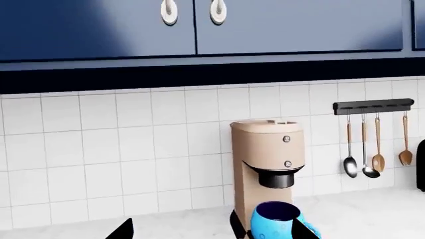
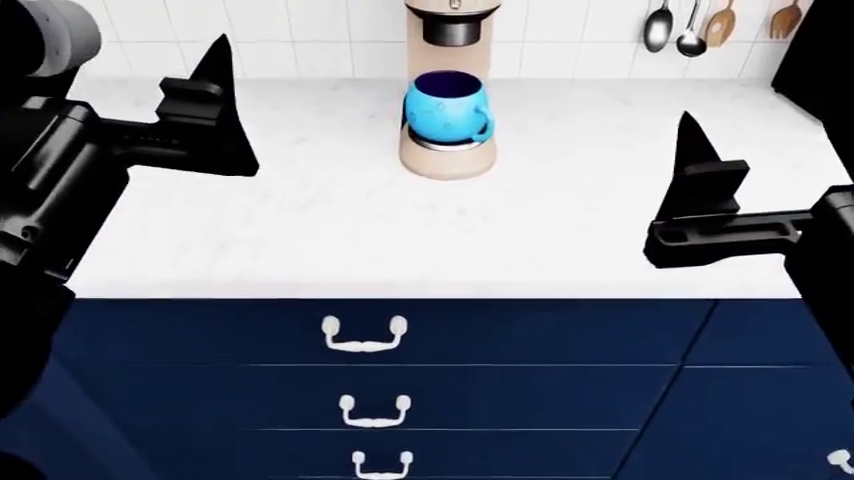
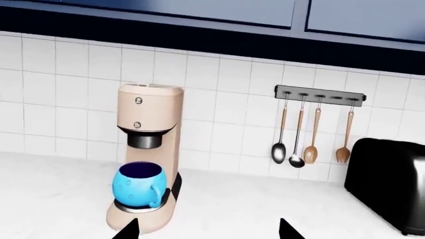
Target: Pick the mug from under the coffee machine dispenser and place it on the counter.
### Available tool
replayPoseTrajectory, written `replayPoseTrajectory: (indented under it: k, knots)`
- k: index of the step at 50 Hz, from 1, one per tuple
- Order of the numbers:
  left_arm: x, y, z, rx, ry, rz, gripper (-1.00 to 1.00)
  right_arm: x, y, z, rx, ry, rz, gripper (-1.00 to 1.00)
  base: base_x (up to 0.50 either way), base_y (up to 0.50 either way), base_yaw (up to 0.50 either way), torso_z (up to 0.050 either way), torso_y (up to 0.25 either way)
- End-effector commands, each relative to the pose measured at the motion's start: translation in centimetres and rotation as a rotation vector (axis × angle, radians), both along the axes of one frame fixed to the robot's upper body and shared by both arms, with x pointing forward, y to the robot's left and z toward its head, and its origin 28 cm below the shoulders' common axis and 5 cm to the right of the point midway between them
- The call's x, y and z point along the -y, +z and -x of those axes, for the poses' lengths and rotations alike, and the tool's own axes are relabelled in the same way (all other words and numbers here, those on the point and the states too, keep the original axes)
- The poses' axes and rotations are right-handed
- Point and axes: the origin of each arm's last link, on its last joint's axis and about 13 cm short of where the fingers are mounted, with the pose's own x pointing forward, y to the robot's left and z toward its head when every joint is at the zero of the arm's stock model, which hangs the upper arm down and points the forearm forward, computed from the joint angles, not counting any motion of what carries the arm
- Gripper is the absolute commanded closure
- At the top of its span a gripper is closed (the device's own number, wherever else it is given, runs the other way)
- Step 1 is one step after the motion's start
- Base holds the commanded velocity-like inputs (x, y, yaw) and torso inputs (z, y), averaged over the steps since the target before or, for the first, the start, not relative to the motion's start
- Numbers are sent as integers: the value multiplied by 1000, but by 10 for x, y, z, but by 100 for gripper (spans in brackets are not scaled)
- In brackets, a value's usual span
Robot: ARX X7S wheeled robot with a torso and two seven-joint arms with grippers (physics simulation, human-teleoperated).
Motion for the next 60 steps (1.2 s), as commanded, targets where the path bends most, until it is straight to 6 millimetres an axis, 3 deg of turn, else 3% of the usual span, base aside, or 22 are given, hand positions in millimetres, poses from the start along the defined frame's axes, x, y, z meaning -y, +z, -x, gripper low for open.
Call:
replayPoseTrajectory:
  k: [1,60]
  knots:
    - [-4,8,-2,47,25,-29,-100,4,7,-3,5,-8,38,-100,262,0,0,0,0]
    - [-4,7,-2,34,36,-49,-100,4,4,-3,-25,-1,81,-100,264,0,0,0,0]
